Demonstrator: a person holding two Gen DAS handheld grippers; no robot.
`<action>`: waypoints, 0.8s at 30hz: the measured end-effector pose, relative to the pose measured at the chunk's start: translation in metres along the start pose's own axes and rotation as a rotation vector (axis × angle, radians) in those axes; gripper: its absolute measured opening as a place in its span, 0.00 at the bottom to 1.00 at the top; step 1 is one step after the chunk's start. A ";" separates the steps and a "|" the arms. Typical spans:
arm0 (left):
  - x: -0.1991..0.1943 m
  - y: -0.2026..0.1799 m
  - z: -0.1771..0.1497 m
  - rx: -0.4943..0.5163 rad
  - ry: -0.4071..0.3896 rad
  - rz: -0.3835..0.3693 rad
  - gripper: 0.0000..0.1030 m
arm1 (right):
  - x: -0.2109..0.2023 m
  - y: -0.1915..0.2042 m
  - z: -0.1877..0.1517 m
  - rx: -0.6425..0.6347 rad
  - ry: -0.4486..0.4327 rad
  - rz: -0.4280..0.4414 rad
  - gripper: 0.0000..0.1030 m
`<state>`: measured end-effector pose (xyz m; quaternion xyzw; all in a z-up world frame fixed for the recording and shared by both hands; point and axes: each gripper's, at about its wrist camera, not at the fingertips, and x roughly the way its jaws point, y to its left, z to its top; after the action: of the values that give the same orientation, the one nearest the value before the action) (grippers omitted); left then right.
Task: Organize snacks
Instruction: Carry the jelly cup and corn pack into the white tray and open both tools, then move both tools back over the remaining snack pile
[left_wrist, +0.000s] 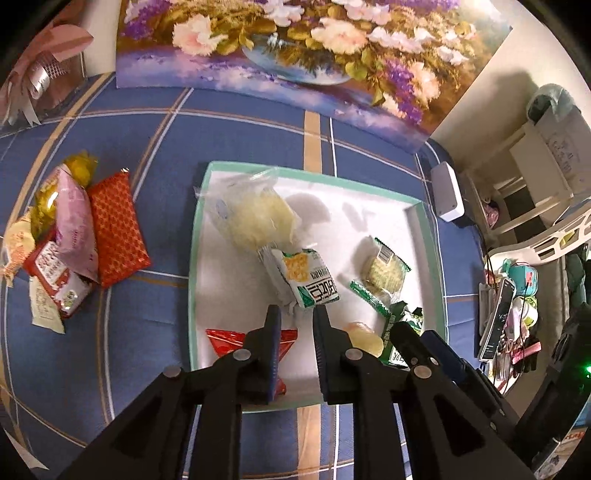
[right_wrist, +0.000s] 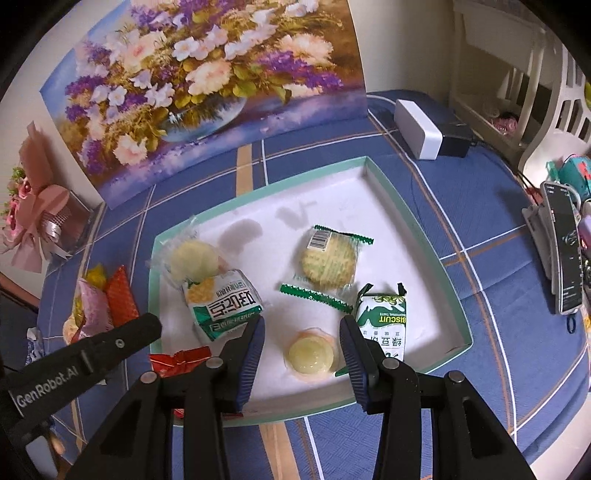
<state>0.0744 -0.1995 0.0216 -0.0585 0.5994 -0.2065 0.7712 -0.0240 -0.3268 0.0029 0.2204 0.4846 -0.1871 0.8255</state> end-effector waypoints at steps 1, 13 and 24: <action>-0.002 0.001 0.001 -0.001 -0.004 0.004 0.18 | 0.000 0.000 0.000 0.000 0.000 -0.001 0.44; 0.005 0.030 -0.005 -0.046 0.006 0.157 0.50 | 0.005 -0.002 -0.003 0.004 0.023 -0.011 0.44; 0.008 0.046 -0.010 -0.028 -0.007 0.297 0.72 | 0.004 0.007 -0.006 -0.026 0.026 -0.037 0.58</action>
<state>0.0776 -0.1594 -0.0039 0.0194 0.6013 -0.0818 0.7946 -0.0232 -0.3181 -0.0024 0.2033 0.5017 -0.1933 0.8183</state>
